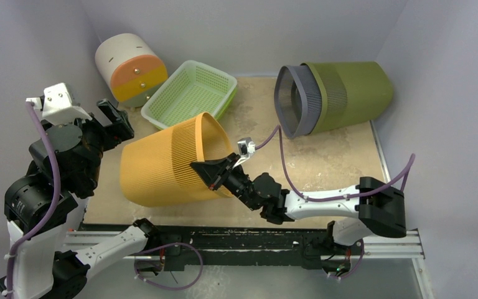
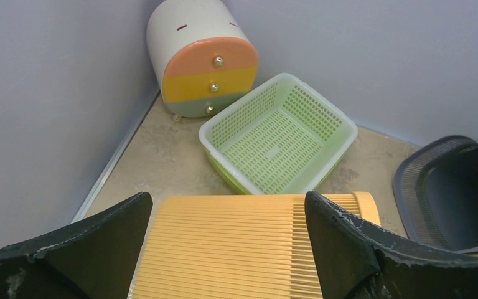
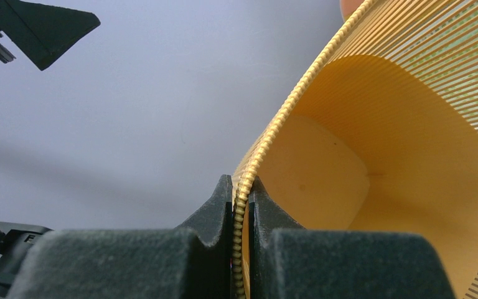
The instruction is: Turn the large container upside down
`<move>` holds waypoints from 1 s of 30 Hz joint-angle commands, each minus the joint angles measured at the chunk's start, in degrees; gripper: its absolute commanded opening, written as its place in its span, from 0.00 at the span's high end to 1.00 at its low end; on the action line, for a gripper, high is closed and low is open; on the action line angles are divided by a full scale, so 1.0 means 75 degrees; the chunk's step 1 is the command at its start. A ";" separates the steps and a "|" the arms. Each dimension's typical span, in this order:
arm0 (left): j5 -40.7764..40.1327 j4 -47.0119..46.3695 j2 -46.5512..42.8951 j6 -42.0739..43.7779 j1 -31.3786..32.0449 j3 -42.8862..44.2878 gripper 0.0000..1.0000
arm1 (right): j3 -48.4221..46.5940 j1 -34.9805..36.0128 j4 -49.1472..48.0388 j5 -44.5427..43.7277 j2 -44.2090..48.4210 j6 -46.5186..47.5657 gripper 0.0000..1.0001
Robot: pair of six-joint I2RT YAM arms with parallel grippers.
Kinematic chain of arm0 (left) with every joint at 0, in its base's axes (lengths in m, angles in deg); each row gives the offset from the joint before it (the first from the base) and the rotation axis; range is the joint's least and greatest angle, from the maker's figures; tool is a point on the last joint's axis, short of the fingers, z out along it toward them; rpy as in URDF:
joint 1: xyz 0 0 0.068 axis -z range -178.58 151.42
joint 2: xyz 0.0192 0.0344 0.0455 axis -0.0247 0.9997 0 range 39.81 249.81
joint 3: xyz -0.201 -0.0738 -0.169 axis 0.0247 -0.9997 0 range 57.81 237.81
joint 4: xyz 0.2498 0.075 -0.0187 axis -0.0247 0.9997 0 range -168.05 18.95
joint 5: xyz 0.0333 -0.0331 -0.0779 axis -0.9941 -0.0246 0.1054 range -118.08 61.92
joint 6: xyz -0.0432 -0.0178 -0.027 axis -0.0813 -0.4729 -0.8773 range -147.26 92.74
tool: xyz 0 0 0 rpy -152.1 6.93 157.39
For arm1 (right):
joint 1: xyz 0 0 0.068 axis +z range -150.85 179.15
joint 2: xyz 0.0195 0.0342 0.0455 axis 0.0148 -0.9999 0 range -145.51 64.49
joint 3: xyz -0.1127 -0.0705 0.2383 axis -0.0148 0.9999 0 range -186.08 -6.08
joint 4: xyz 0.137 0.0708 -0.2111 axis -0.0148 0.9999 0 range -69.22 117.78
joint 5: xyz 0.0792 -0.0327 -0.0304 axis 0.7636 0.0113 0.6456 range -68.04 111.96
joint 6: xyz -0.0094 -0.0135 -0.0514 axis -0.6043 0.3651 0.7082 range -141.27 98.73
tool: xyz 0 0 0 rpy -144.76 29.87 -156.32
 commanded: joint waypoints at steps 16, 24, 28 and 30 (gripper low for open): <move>0.0396 -0.0698 -0.0149 -0.0208 0.0005 -0.1415 0.11 | 0.1764 -0.0006 0.0508 -0.0453 0.0189 -0.2524 1.00; 0.0401 -0.0742 -0.0021 -0.0148 0.0021 -0.1394 0.11 | 0.1348 -0.0057 0.0997 -0.0293 -0.0010 -0.2404 1.00; 0.0422 -0.0722 0.0021 -0.0098 0.0014 -0.1232 0.11 | 0.0982 -0.0144 0.0376 0.0105 -0.0283 -0.2066 1.00; 0.0414 -0.0697 0.0061 -0.0054 0.0015 -0.1100 0.11 | 0.1066 -0.0242 -0.0588 0.0265 -0.0420 -0.2128 1.00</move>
